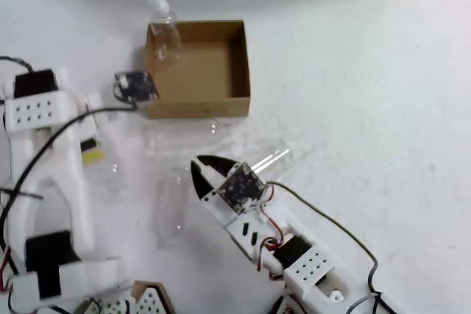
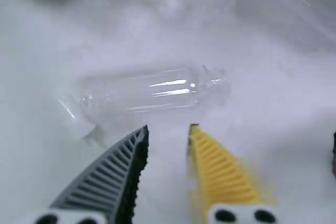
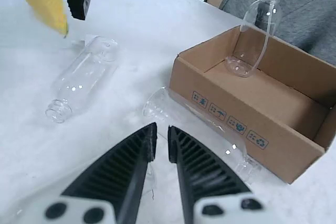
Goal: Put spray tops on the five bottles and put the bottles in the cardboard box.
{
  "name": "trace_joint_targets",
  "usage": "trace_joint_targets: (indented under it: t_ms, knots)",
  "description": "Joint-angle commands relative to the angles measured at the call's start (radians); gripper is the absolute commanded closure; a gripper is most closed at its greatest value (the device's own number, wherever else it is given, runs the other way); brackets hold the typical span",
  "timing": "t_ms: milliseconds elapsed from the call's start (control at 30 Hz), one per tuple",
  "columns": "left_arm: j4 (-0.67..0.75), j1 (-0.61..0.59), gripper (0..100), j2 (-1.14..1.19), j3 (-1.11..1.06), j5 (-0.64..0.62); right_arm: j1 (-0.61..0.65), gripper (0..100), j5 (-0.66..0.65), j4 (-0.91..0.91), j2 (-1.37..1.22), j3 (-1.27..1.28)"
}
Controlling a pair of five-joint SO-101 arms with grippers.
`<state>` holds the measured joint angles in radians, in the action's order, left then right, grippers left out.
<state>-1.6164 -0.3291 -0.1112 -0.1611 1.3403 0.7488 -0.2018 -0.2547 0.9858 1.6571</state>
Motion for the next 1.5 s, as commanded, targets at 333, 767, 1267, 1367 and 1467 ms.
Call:
trace_joint_targets:
  t_ms: [333,767,1267,1367,1467]
  knots:
    - [0.315,0.004,71,-0.363,-0.482,0.729,-0.002,98.4,-0.011,0.004,0.016,0.006]
    - [0.806,0.045,58,-0.360,-0.700,0.664,-0.002,98.4,-0.012,0.004,0.016,0.006]
    - [1.016,0.019,58,-0.061,-0.657,0.617,-0.002,98.4,-0.012,0.004,0.012,0.006]
    - [1.016,0.004,58,-0.015,-0.629,0.620,-0.002,98.4,-0.012,0.004,0.015,0.006]
    - [1.022,-0.016,58,0.044,-0.611,0.623,-0.002,98.4,-0.012,0.004,0.015,0.006]
